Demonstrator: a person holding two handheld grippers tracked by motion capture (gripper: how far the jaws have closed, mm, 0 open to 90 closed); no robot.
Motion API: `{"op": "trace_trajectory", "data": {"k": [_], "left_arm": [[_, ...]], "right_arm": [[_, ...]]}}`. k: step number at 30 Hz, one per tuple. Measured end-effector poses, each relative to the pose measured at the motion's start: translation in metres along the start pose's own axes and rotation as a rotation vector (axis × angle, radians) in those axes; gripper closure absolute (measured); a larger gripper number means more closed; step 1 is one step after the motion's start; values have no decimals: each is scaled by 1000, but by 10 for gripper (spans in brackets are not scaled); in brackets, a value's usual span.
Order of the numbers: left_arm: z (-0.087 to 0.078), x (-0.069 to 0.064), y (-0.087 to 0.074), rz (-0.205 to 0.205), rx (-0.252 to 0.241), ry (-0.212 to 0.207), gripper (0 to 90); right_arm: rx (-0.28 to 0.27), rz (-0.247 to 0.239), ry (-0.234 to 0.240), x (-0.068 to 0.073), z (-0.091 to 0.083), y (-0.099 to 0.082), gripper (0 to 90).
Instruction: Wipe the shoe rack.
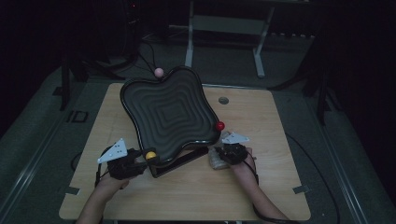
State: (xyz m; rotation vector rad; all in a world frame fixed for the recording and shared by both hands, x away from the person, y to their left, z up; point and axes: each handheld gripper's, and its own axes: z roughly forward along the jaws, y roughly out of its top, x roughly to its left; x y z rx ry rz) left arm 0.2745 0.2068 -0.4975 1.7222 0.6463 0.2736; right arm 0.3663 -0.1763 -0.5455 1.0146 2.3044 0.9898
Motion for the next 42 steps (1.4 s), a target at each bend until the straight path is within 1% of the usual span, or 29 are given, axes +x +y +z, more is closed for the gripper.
{"op": "trace_trajectory", "data": {"k": [1,2,5,10,11,12,13,14,17,18,20,23,24,25,27,30,33,35,37,39,40,42], "left_arm": [[0,-1,0,3,-1,11,598],[0,-3,-1,7,-5,21,597],[0,-4,0,19,1,31,597],[1,-9,0,31,8,78,596],[1,-10,0,33,9,85,595],[1,-10,0,33,9,85,595],[2,-14,0,32,5,105,595],[3,-15,0,35,6,114,595],[5,-20,1,37,11,137,594],[5,-20,1,37,11,137,594],[9,-25,0,32,4,144,594],[16,-32,1,22,0,153,594],[16,-32,1,22,0,153,594],[21,-36,2,26,4,153,594],[26,-41,4,29,16,156,593],[30,-43,5,19,13,156,590],[29,-44,7,23,30,161,584],[29,-44,7,18,35,153,563],[27,-44,9,14,45,153,560],[25,-45,10,15,43,165,559],[23,-44,12,18,43,163,548],[20,-45,14,24,41,175,530]], "right_arm": [[-3,10,5,0,0,-1,698],[10,13,9,-1,-2,0,704],[23,4,15,0,-5,0,712],[34,-7,42,-2,-16,-3,716],[31,-8,45,-3,-21,-2,717],[31,-8,45,-3,-21,-2,717],[27,-7,46,-4,-24,-2,717],[4,-3,44,-6,-35,1,717],[-29,11,38,-10,-51,5,718],[-29,11,38,-10,-51,5,718],[-53,17,30,-11,-64,6,718],[-69,24,31,-11,-74,4,718],[-69,24,31,-11,-74,4,718],[-75,23,25,-10,-76,4,717],[-80,16,18,-10,-81,2,717],[-81,26,18,-12,-82,0,717],[-82,33,24,-13,-84,-3,717],[-81,34,26,-13,-85,-5,716],[-84,32,24,-13,-87,-6,716],[-92,31,26,-13,-89,-6,717],[-94,32,23,-13,-90,-5,716],[-102,29,17,-13,-92,-4,716]]}}
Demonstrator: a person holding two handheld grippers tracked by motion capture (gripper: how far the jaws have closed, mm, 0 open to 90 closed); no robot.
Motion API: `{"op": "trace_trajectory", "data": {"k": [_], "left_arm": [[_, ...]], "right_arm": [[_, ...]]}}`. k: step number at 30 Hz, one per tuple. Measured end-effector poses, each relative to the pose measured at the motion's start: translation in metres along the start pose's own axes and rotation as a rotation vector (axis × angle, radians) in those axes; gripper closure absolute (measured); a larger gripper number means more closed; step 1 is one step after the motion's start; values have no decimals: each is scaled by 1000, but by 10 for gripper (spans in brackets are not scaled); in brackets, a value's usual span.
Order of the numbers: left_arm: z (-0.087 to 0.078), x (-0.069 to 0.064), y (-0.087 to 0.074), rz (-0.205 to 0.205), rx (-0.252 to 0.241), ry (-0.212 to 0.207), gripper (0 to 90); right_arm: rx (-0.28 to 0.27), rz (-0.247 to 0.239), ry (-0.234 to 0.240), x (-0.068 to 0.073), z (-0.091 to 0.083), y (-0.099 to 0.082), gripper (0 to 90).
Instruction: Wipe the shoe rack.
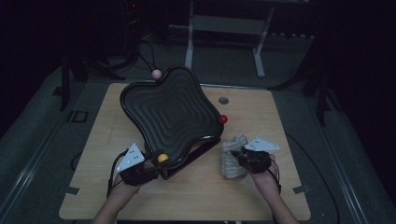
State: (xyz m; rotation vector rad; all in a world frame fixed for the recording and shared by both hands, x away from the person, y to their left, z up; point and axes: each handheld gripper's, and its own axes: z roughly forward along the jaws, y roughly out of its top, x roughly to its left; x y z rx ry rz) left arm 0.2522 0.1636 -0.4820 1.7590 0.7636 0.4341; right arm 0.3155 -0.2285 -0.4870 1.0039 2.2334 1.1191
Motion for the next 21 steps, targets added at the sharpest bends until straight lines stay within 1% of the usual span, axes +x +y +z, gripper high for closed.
{"op": "trace_trajectory", "data": {"k": [4,6,7,9,11,12,13,16,17,18,19,20,21], "left_arm": [[-10,0,3,-5,-3,10,505],[-16,1,2,-19,-15,12,503],[-20,2,2,-29,-14,19,505],[-27,1,1,-30,-16,33,513],[-33,0,-2,-32,-14,41,544],[-37,-1,-4,-32,-9,47,546],[-39,-2,-5,-30,-5,49,561],[-45,-5,-13,-11,17,97,598],[-46,-5,-16,-9,18,102,633],[-46,-5,-20,-3,25,108,648],[-46,-5,-23,7,32,119,680],[-44,-4,-29,33,44,130,718],[-42,-3,-34,39,62,137,754]], "right_arm": [[-16,12,2,1,-3,-1,716],[-19,17,5,1,-3,-3,716],[-21,24,5,0,-2,-5,716],[-20,38,8,-1,-1,-6,717],[-23,32,4,-1,0,-7,716],[-22,32,3,-1,0,-7,716],[-22,36,5,0,1,-7,716],[-18,30,6,1,3,-8,716],[-18,29,8,2,4,-9,716],[-16,29,8,2,4,-9,716],[-14,27,10,3,5,-8,716],[-14,25,11,3,5,-8,716],[-13,27,10,3,6,-9,716]]}}
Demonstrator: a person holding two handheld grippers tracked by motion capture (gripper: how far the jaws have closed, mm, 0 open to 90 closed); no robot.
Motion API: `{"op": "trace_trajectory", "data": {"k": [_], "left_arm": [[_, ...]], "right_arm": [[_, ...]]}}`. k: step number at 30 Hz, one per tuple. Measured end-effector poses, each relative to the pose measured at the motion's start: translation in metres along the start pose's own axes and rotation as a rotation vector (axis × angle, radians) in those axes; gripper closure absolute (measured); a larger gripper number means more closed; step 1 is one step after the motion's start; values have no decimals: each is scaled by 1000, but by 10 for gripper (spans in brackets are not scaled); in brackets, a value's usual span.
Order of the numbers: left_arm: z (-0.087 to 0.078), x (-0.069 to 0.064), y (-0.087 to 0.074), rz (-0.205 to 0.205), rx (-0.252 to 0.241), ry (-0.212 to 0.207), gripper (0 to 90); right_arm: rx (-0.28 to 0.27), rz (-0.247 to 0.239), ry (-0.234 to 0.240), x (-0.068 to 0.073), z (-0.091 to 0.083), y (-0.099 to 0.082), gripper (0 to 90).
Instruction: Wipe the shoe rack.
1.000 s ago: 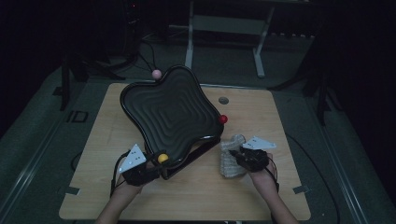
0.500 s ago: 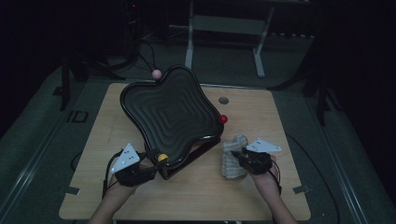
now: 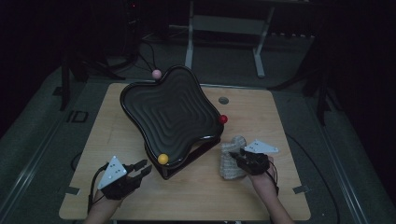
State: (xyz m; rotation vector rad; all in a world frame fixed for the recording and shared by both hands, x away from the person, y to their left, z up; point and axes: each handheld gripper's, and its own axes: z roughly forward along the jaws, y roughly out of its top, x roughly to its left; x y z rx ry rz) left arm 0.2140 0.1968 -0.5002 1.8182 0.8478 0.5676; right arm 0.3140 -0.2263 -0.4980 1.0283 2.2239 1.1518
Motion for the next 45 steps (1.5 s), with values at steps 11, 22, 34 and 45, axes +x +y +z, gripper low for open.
{"op": "trace_trajectory", "data": {"k": [11,22,34,45], "left_arm": [[37,0,-28,27,110,76,888],[65,-9,-26,0,98,41,888],[81,-26,-22,-8,67,20,887],[99,-50,-14,15,61,-40,886]], "right_arm": [[9,15,7,-1,8,-3,716],[11,16,11,1,8,-4,716],[-2,11,23,5,-1,-3,716],[-22,6,40,9,-15,-3,716]]}}
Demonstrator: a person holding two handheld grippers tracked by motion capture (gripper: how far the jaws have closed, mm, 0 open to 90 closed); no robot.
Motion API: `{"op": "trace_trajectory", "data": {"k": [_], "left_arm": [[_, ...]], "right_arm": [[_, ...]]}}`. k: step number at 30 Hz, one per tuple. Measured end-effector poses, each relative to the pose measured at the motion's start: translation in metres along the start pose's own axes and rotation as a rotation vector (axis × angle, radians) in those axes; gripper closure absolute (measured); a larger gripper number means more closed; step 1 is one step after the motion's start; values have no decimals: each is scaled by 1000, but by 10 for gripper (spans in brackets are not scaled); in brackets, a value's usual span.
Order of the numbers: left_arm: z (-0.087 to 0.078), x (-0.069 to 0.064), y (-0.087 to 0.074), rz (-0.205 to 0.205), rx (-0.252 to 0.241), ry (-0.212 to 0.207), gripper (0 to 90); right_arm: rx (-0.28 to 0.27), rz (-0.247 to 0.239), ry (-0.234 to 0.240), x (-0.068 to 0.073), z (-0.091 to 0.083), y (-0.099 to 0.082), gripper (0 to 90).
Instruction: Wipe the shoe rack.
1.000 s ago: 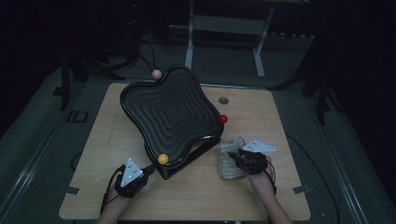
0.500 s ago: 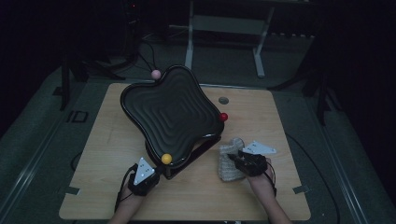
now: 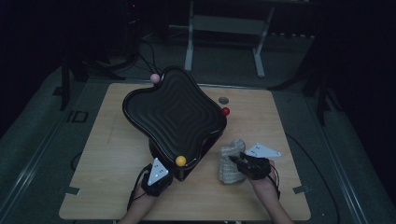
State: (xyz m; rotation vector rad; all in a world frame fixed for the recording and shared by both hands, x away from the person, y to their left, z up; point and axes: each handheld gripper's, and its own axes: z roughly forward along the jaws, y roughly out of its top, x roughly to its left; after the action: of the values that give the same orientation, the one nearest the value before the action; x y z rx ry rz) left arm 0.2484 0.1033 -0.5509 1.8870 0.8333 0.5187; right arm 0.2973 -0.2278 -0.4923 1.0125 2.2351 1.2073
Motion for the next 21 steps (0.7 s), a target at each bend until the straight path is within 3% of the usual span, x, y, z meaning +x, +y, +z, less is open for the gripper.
{"op": "trace_trajectory", "data": {"k": [9,15,17,21], "left_arm": [[15,-24,7,23,8,-58,885],[29,-46,13,57,17,-109,884],[32,-53,16,95,16,-116,884],[34,-59,20,98,8,-133,856]], "right_arm": [[-21,-9,5,5,-11,2,716],[-32,-2,8,6,-17,1,716],[-34,-3,7,6,-17,1,716],[-34,4,8,5,-17,0,716]]}}
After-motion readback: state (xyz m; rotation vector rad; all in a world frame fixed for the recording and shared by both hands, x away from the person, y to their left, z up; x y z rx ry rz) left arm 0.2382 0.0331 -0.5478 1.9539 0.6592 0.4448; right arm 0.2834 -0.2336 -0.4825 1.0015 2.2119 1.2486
